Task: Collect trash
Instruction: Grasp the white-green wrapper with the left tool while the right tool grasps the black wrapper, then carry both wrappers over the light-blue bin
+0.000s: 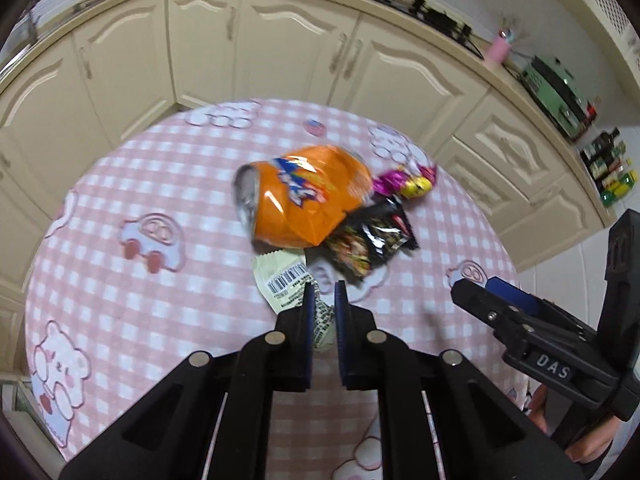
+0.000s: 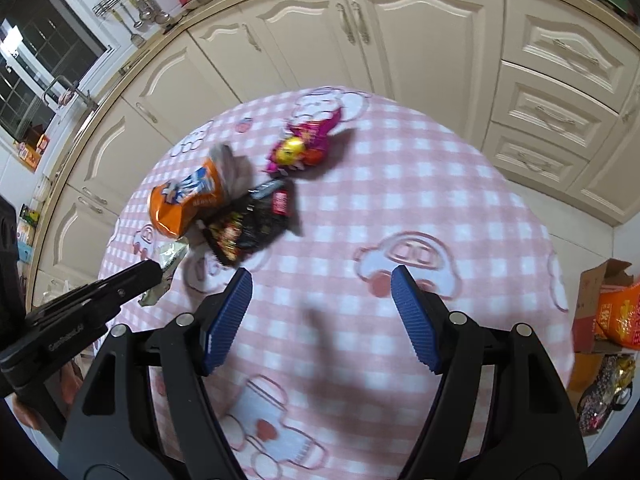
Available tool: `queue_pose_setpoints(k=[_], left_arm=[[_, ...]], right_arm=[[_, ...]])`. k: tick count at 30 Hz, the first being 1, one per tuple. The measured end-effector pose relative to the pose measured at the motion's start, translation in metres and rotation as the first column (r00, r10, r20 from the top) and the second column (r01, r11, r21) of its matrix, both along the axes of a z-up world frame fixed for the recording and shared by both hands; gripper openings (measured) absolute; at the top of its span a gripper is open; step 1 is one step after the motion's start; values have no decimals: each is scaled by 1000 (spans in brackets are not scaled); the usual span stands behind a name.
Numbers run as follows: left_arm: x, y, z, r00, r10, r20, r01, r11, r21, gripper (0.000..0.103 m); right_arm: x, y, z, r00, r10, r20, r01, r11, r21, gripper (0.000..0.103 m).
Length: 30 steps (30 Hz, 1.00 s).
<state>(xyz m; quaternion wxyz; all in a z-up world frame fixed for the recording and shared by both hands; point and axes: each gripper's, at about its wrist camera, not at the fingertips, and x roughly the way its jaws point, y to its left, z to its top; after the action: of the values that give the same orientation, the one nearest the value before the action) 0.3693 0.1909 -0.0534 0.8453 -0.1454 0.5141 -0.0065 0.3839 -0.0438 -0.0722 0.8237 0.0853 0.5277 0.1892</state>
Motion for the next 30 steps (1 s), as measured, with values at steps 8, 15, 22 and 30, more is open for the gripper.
queue_pose_setpoints(k=[8, 15, 22, 30], left_arm=[[-1, 44, -4, 996, 90, -6, -91, 995, -30, 9], [4, 62, -22, 989, 133, -61, -135, 990, -31, 9], [3, 49, -15, 994, 105, -37, -106, 994, -15, 9], [-6, 8, 0, 1000, 23, 2, -23, 1000, 17, 9]], right_arm=[[30, 58, -16, 998, 62, -15, -63, 996, -63, 72], [41, 79, -28, 997, 69, 38, -63, 989, -132, 20], [26, 58, -15, 997, 65, 28, -64, 996, -55, 13], [-7, 16, 2, 998, 31, 55, -30, 999, -32, 12]])
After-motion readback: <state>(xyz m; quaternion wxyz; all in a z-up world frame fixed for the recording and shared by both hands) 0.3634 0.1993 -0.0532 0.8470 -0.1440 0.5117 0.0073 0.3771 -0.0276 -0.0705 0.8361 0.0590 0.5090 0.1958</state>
